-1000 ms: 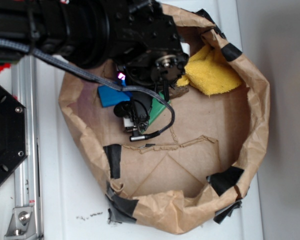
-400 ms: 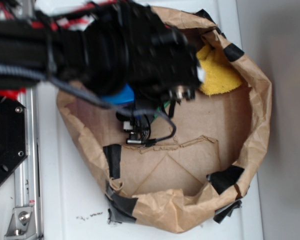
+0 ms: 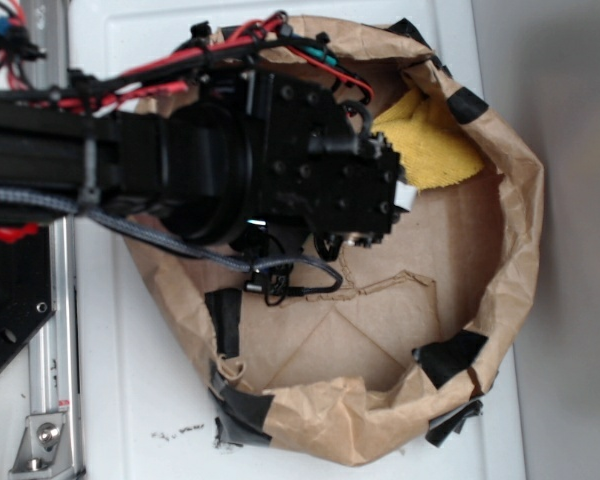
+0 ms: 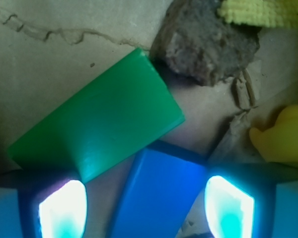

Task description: Grab the blue block.

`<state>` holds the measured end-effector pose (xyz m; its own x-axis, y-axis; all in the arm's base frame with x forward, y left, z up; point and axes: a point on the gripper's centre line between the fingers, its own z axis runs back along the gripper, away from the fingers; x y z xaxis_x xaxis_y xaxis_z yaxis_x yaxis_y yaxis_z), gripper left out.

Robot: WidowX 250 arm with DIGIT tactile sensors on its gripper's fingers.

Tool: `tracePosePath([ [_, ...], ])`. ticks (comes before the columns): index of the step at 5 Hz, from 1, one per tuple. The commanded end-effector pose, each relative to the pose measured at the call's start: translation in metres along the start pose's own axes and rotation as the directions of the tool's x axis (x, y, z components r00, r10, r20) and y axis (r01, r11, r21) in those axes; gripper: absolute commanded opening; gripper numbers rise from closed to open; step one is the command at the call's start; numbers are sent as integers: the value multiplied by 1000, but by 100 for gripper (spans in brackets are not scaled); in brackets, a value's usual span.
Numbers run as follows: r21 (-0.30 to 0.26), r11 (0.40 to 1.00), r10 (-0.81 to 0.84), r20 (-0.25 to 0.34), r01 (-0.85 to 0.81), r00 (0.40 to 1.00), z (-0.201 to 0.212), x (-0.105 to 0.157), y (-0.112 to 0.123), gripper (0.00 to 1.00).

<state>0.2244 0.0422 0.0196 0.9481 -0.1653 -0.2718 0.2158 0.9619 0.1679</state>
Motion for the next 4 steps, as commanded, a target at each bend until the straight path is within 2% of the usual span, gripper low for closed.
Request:
tracePosePath([
  [1,-133,987,91,17,-88,996,-19,-49,20,100],
  [2,-121,989,94,30,-90,995,-18,-56,25,100],
  [3,-119,988,96,19,-93,995,-20,-47,25,100],
  [4,-140,983,120,27,-115,992,-13,-27,26,100],
])
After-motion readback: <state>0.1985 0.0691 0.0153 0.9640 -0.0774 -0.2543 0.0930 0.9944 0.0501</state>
